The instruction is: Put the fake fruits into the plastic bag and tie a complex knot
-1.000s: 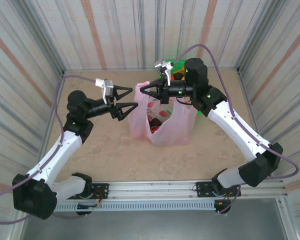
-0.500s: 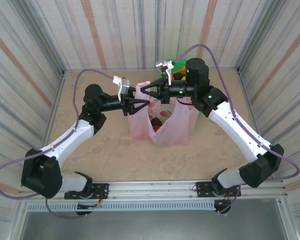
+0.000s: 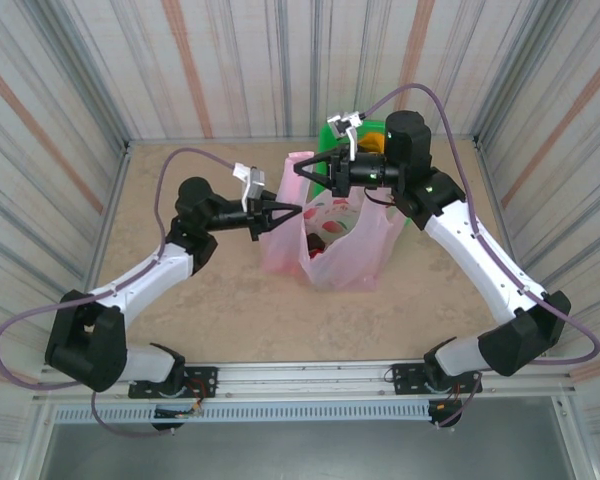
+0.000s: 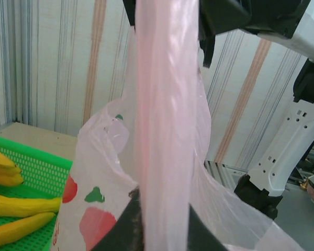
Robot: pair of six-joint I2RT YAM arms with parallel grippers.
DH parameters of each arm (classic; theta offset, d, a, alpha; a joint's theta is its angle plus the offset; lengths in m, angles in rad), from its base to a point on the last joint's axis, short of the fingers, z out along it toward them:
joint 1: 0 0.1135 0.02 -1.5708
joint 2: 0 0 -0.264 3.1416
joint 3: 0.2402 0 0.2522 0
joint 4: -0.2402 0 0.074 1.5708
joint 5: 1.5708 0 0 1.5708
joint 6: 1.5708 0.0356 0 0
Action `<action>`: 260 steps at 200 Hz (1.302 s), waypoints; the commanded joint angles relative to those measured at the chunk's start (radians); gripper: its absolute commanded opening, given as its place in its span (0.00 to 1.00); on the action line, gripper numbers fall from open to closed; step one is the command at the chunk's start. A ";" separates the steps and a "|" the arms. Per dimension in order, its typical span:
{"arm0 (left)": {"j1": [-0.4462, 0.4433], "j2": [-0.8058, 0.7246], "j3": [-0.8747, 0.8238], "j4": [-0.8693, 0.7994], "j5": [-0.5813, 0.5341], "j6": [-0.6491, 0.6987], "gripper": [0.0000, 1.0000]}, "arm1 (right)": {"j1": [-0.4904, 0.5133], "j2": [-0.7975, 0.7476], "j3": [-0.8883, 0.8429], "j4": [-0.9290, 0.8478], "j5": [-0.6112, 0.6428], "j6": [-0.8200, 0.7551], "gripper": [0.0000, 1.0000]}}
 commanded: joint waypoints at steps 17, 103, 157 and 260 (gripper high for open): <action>-0.005 -0.008 -0.036 -0.018 -0.001 0.038 0.05 | -0.018 -0.045 0.045 0.081 -0.020 0.045 0.02; 0.003 -0.076 -0.060 -0.138 -0.159 0.052 0.00 | -0.185 -0.166 0.123 -0.136 0.067 0.001 0.66; 0.012 -0.090 -0.060 -0.141 -0.165 0.043 0.00 | -0.248 -0.356 -0.054 -0.301 0.162 -0.227 0.99; 0.012 -0.100 -0.056 -0.163 -0.167 0.047 0.00 | -0.131 -0.296 -0.124 -0.374 0.237 -0.517 1.00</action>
